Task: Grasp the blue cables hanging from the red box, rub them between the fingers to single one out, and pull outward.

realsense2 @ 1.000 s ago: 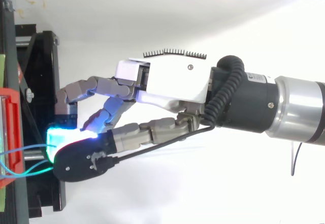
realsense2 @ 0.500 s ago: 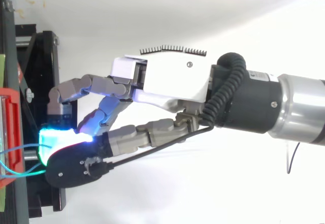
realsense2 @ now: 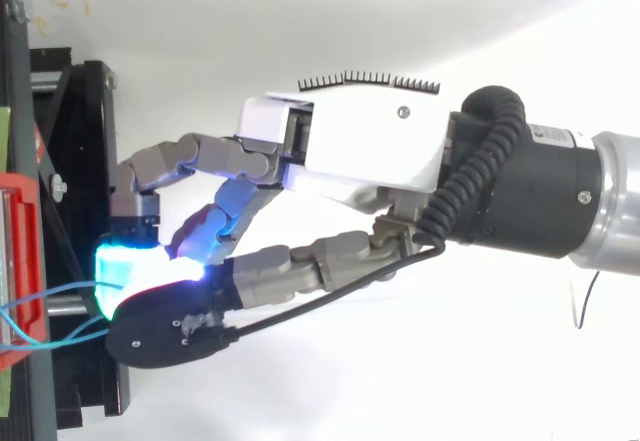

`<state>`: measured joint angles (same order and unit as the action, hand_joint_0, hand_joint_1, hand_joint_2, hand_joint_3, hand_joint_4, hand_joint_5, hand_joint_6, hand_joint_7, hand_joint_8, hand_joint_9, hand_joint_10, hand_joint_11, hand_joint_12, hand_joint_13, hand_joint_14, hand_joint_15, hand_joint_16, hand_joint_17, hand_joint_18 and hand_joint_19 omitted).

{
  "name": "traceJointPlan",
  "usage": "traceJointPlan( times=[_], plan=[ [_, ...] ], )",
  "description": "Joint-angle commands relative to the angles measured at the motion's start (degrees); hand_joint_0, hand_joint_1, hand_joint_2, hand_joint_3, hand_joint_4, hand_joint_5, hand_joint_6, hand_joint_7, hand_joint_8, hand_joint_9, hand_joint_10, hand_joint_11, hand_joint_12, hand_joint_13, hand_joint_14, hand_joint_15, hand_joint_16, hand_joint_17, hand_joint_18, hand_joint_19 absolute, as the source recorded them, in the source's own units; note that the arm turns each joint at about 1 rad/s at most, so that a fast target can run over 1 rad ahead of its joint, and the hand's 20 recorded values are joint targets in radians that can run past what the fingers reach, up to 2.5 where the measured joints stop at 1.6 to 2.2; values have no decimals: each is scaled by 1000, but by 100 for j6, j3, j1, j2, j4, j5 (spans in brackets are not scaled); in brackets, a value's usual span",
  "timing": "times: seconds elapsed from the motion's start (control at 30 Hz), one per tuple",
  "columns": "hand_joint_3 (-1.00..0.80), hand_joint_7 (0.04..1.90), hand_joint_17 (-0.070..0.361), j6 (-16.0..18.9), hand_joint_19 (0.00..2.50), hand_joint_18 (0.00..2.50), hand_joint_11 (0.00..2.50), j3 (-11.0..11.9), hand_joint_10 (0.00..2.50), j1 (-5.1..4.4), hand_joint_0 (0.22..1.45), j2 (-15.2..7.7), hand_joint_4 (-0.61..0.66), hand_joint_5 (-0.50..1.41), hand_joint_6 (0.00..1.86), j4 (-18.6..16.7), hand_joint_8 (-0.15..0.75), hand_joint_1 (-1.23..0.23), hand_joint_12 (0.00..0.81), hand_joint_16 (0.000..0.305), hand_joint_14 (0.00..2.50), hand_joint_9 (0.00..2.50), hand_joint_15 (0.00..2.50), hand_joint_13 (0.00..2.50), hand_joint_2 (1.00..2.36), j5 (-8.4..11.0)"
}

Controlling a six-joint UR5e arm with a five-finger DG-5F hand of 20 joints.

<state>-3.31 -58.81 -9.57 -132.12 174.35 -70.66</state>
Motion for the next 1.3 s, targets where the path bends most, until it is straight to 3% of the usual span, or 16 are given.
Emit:
traceJointPlan(
  times=[0.0, 0.43, 0.83, 1.27],
  plan=[
    [-66, 1181, 94, -12, 413, 774, 376, 1, 9, 17, 617, 11, 241, -89, 680, 3, 265, -678, 336, 42, 10, 986, 265, 819, 1021, 9],
    [2, 1142, 90, 14, 397, 751, 385, 1, 9, -1, 615, 2, 183, -88, 687, 144, 240, -729, 326, 40, 10, 970, 264, 788, 1026, 35],
    [38, 1133, 106, -3, 355, 764, 353, 1, 7, -1, 598, 2, 186, -71, 682, 144, 247, -731, 364, 47, 7, 1012, 216, 721, 1015, 35],
    [-77, 1162, 113, 5, 378, 773, 335, 1, 6, -1, 576, 2, 224, -75, 672, 144, 258, -661, 379, 50, 7, 1038, 221, 739, 1008, 35]
  ],
)
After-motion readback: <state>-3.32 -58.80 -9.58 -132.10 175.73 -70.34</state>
